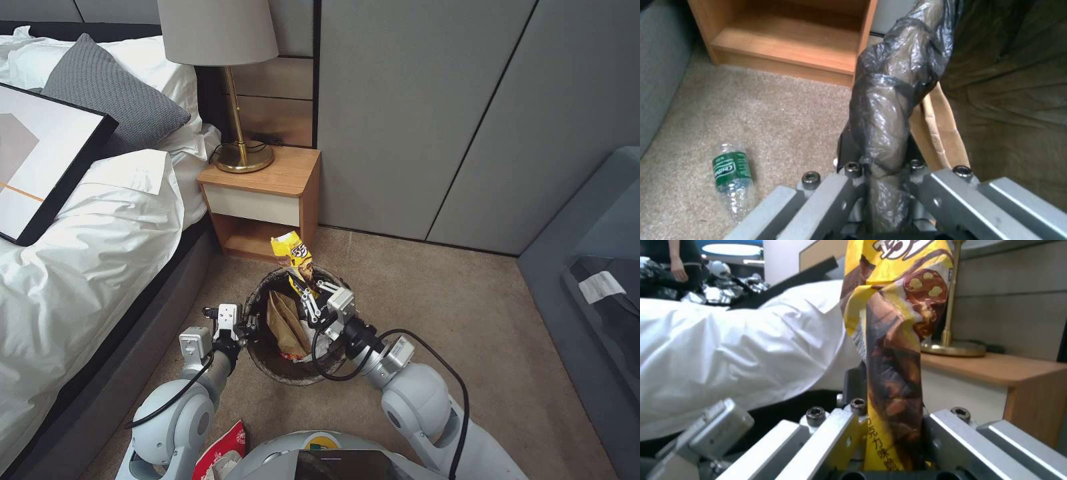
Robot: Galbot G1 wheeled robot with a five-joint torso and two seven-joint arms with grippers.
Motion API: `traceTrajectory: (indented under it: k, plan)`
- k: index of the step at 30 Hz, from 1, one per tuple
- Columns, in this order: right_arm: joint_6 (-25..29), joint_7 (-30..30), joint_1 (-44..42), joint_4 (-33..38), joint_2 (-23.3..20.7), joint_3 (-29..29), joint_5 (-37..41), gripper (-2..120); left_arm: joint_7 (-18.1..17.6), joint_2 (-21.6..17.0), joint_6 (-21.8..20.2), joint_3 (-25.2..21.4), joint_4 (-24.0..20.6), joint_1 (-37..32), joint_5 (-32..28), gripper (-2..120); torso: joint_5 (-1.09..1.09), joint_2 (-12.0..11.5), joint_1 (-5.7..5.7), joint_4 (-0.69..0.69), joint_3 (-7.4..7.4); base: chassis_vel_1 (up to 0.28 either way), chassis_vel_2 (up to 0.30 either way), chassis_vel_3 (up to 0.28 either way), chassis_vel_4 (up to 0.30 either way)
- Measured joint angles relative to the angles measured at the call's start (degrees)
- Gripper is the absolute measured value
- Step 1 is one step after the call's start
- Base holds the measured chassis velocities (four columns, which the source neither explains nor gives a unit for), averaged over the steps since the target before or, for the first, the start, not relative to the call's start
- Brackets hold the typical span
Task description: Pick up the trash bin, then pick up the garbage from the floor and place it into the trash bin.
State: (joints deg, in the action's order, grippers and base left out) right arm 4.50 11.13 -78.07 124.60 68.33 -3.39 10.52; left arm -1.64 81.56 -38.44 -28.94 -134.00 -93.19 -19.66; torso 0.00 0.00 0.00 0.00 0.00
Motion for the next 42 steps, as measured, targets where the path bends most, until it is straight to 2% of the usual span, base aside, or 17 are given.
traceTrajectory:
  k: [20,21,23,25,27,29,30,33,34,36,37,40,41,42]
  plan:
    - [1.51,-0.40,-1.71,-6.84,0.69,0.40,-0.81,0,0.03,-0.17,0.05,-0.18,-0.38,0.15,-0.54,0,0.01,0.00,0.00,0.00,0.00,0.000,0.000,0.000,0.000]
    - [1.52,-0.38,-1.80,-7.03,0.75,0.38,-0.89,4,0.03,-0.16,0.06,-0.18,-0.39,0.18,-0.55,0,0.01,0.00,0.00,0.00,0.00,0.000,0.000,0.000,0.000]
    - [1.52,-0.37,-1.82,-7.06,0.76,0.37,-0.91,6,0.04,-0.14,0.06,-0.19,-0.39,0.19,-0.56,0,0.01,0.00,0.00,0.00,0.00,0.000,0.000,0.000,0.000]
    - [1.80,-0.36,-1.89,-7.55,0.87,0.36,-1.13,19,0.05,-0.08,0.08,-0.21,-0.39,0.30,-0.58,0,0.01,0.00,0.00,0.00,0.00,0.000,0.000,0.000,0.000]
    - [1.90,-0.36,-1.90,-7.65,0.88,0.34,-1.20,22,0.05,-0.06,0.08,-0.23,-0.38,0.33,-0.59,0,0.01,0.00,0.00,0.00,0.00,0.000,0.000,0.000,0.000]
    - [2.04,-0.35,-1.96,-7.69,0.92,0.29,-1.31,32,0.06,0.00,0.08,-0.32,-0.38,0.39,-0.62,0,0.01,0.00,0.00,0.00,0.00,0.000,0.000,0.000,0.000]
    - [2.04,-0.35,-1.96,-7.69,0.92,0.29,-1.31,32,0.06,0.00,0.08,-0.32,-0.38,0.39,-0.62,0,0.01,0.00,0.00,0.00,0.00,0.000,0.000,0.000,0.000]
    - [2.15,-0.29,-1.95,-7.73,1.15,0.25,-1.40,48,0.04,0.04,0.09,-0.39,-0.34,0.40,-0.70,0,0.01,0.00,0.00,0.00,0.00,0.000,0.000,0.000,0.000]
    - [2.15,-0.29,-1.95,-7.73,1.15,0.25,-1.40,48,0.04,0.04,0.09,-0.39,-0.34,0.40,-0.70,0,0.01,0.00,0.00,0.00,0.00,0.000,0.000,0.000,0.000]
    - [2.28,-0.11,-1.97,-7.79,1.23,0.13,-1.49,59,-0.06,0.10,0.06,-0.37,-0.34,0.41,-0.93,0,0.01,0.00,0.00,0.00,0.00,0.000,0.000,0.000,0.000]
    - [2.28,-0.11,-1.97,-7.79,1.23,0.13,-1.49,59,-0.06,0.10,0.06,-0.37,-0.34,0.41,-0.93,0,0.01,0.00,0.00,0.00,0.00,0.000,0.000,0.000,0.000]
    - [2.38,0.08,-1.99,-7.80,1.13,-0.04,-1.55,74,-0.26,0.11,-0.09,-0.38,-0.38,0.46,-1.26,0,0.01,0.00,0.00,0.00,0.00,0.000,0.000,0.000,0.000]
    - [2.38,0.08,-1.99,-7.80,1.13,-0.04,-1.55,74,-0.26,0.11,-0.09,-0.38,-0.38,0.46,-1.26,0,0.01,0.00,0.00,0.00,0.00,0.000,0.000,0.000,0.000]
    - [2.39,0.14,-2.00,-7.79,1.08,-0.10,-1.56,80,-0.30,0.09,-0.13,-0.42,-0.38,0.46,-1.30,0,0.01,-0.01,0.00,0.00,0.00,0.000,0.000,0.000,0.000]
